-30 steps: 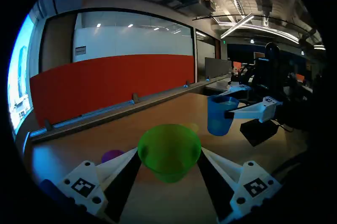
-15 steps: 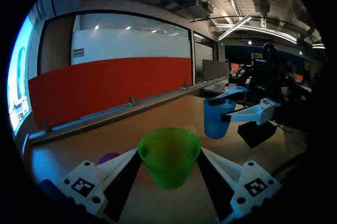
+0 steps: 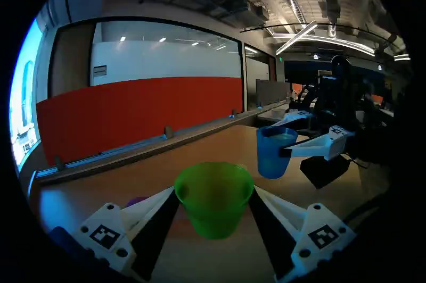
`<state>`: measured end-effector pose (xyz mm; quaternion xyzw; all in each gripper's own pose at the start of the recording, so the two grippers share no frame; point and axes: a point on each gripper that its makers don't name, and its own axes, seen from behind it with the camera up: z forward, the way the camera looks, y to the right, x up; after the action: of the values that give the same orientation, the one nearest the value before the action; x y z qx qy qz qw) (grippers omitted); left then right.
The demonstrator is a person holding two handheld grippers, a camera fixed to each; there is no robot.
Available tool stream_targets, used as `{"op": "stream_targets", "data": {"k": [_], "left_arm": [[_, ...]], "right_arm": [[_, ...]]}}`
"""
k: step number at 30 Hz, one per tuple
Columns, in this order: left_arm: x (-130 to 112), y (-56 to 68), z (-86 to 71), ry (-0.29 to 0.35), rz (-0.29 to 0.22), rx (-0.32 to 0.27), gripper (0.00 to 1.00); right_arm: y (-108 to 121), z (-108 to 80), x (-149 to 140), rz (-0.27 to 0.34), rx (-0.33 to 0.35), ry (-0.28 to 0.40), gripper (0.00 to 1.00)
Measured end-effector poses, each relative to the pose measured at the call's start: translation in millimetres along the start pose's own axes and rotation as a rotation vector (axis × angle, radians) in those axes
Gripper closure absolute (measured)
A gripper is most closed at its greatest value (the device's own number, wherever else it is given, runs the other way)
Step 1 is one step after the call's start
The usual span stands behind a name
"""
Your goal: Pour water
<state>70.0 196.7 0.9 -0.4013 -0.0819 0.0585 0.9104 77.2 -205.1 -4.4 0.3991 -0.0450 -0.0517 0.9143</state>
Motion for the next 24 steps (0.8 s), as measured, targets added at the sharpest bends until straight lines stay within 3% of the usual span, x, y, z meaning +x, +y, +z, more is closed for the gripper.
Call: {"op": "stream_targets", "data": {"k": [24], "left_arm": [[30.0, 6.7, -1.2, 0.126, -0.032, -0.010, 0.14]], "right_arm": [[-3.7, 3.6, 9.5, -0.024, 0.016, -0.006, 0.08]]}}
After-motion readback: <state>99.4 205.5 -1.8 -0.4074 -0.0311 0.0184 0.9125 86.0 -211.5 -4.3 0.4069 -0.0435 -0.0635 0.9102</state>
